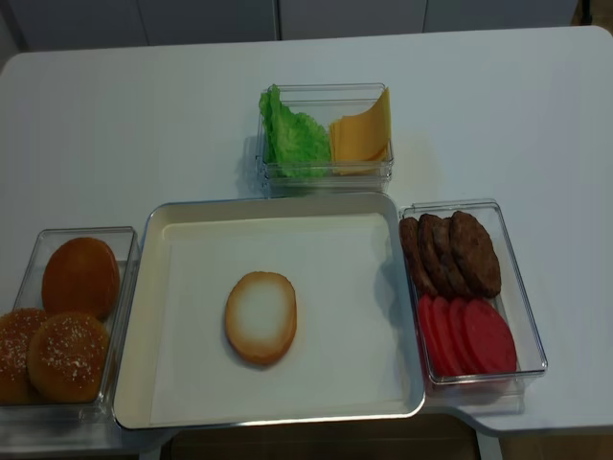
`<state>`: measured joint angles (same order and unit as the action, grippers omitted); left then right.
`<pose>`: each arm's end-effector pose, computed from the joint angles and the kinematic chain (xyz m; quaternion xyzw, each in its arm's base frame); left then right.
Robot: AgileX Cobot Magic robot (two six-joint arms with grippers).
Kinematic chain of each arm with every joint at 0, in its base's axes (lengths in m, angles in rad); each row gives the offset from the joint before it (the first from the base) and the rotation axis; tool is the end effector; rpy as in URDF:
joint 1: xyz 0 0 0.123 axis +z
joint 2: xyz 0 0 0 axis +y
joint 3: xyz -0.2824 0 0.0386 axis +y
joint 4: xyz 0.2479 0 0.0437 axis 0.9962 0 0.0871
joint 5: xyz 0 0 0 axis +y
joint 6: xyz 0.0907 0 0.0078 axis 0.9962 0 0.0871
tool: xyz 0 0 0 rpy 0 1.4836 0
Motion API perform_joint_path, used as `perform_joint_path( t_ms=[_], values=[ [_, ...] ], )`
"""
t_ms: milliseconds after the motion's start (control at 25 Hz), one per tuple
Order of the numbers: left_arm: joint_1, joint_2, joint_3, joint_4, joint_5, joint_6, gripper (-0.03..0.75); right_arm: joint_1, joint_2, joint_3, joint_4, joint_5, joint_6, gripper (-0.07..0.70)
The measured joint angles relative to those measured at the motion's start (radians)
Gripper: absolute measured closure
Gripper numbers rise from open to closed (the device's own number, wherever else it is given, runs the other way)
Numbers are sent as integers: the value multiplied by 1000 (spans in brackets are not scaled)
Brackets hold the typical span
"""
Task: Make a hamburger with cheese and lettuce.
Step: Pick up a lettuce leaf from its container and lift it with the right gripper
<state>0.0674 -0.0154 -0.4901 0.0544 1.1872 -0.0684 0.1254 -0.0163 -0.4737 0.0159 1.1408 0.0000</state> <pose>-0.0122 0.0038 0.2645 -0.0627 0.8807 0.0268 0.4688 -0.0080 0.0003 0.2635 -0.0555 0.8741 0.0381 0.4811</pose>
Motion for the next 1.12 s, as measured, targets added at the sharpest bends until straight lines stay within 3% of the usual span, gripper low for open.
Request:
perform_joint_path(
  t_ms=[1120],
  values=[
    [0, 0, 0, 0, 0, 0, 353, 0, 0, 0, 0, 0, 0, 343]
  ],
)
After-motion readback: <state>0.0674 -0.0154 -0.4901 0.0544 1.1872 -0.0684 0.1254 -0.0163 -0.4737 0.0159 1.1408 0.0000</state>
